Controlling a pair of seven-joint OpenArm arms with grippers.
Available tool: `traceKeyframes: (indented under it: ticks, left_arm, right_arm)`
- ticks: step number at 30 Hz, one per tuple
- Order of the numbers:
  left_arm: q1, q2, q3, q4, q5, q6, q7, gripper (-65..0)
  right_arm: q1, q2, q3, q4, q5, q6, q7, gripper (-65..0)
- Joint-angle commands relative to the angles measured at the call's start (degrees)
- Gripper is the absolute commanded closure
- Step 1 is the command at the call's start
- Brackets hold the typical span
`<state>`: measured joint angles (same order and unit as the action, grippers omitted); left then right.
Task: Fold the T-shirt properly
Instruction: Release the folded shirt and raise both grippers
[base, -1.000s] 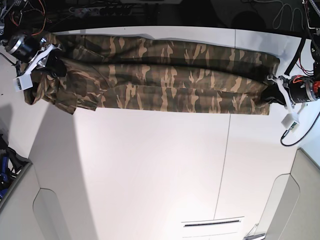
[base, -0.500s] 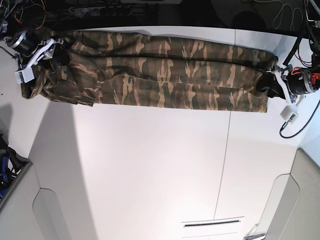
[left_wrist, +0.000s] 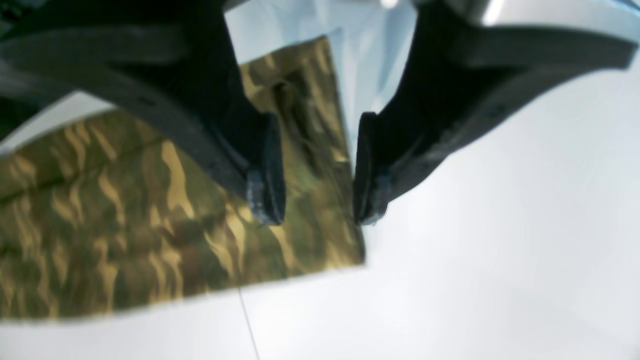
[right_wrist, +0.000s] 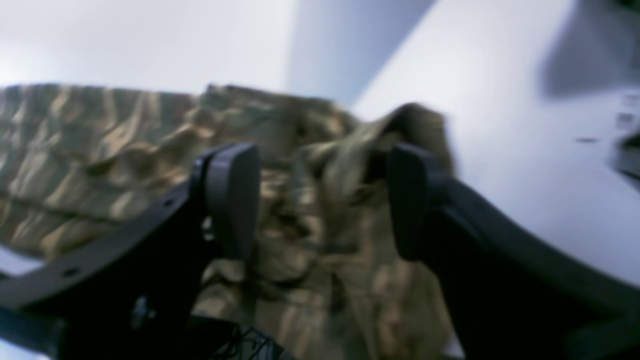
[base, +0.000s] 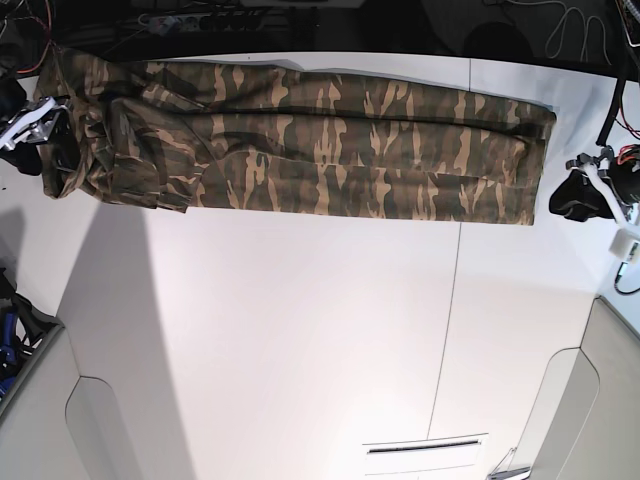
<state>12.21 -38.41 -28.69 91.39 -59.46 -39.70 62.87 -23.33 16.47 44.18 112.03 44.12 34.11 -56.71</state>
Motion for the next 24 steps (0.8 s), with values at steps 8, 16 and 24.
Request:
traceKeyframes:
  ticks: [8, 16, 24]
  left_arm:
    - [-0.57, -1.42, -9.73, 0.79, -3.96, 0.7, 0.22, -34.3]
    - [3.43, -1.29, -9.86, 0.72, -3.96, 1.14, 0.33, -35.1]
    - [6.05, 6.01, -9.86, 0.72, -3.93, -0.3, -0.04, -42.3]
  right_arm:
    - [-0.33, -3.13, 1.44, -4.11, 0.87, -0.42, 0.13, 0.0]
    - [0.13, -3.61, 1.27, -15.39, 0.9, -0.22, 3.69, 0.0]
    - [0.17, -3.56, -3.43, -21.62, -2.27, -0.24, 10.54, 0.0]
